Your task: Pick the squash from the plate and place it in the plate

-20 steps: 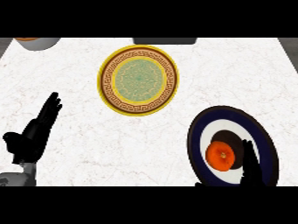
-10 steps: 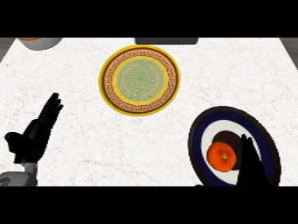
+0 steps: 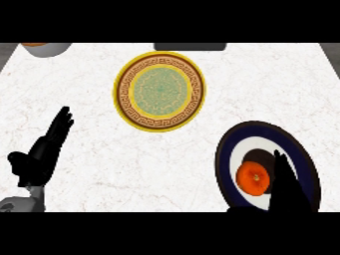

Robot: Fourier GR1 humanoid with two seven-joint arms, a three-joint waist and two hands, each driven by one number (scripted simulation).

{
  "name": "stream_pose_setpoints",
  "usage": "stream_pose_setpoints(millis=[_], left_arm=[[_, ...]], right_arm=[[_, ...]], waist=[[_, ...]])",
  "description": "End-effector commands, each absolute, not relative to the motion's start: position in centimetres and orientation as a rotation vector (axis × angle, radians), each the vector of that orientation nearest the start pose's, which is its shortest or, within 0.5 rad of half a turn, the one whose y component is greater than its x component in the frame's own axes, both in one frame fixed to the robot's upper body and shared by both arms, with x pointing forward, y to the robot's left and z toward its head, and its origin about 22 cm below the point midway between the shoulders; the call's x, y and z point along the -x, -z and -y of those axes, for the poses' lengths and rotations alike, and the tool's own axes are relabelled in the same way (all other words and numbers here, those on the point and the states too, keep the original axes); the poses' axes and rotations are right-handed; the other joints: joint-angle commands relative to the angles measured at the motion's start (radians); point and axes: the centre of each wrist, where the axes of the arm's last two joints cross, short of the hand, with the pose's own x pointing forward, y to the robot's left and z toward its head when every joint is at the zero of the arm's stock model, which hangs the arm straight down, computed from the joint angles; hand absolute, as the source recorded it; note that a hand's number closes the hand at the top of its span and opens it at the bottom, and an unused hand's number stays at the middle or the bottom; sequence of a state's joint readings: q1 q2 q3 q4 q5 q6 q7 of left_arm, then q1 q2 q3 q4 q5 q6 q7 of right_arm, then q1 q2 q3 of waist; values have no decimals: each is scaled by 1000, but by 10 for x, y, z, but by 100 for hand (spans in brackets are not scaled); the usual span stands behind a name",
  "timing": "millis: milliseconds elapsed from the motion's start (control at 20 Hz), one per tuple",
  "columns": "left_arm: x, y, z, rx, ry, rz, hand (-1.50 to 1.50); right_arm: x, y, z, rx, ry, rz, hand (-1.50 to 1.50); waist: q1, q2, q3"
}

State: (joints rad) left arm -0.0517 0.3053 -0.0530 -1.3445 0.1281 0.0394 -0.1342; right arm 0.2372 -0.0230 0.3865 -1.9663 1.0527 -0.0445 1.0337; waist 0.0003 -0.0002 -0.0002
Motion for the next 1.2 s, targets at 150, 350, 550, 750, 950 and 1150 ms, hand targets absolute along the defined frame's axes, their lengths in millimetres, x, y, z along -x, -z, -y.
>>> stream_pose_setpoints(millis=[150,350,550,750,950,1150], left_arm=[[-249,19,-315,-166,130,1517,0],[-252,25,-304,-167,140,1529,0],[-254,22,-303,-158,143,1528,0],[-248,27,-295,-154,143,1518,0],[-242,28,-286,-163,135,1522,0],[-248,7,-299,-151,137,1509,0]], right_arm=[[-192,-21,169,906,-389,742,-150],[-192,-23,181,961,-413,658,-150],[-215,-9,176,947,-393,675,-150],[-200,35,181,848,-479,695,150],[-217,21,191,862,-476,757,150],[-207,30,181,870,-504,806,150]], waist=[[0,0,0],[-2,0,0],[0,0,0],[2,1,1],[2,0,0],[3,-1,1]])
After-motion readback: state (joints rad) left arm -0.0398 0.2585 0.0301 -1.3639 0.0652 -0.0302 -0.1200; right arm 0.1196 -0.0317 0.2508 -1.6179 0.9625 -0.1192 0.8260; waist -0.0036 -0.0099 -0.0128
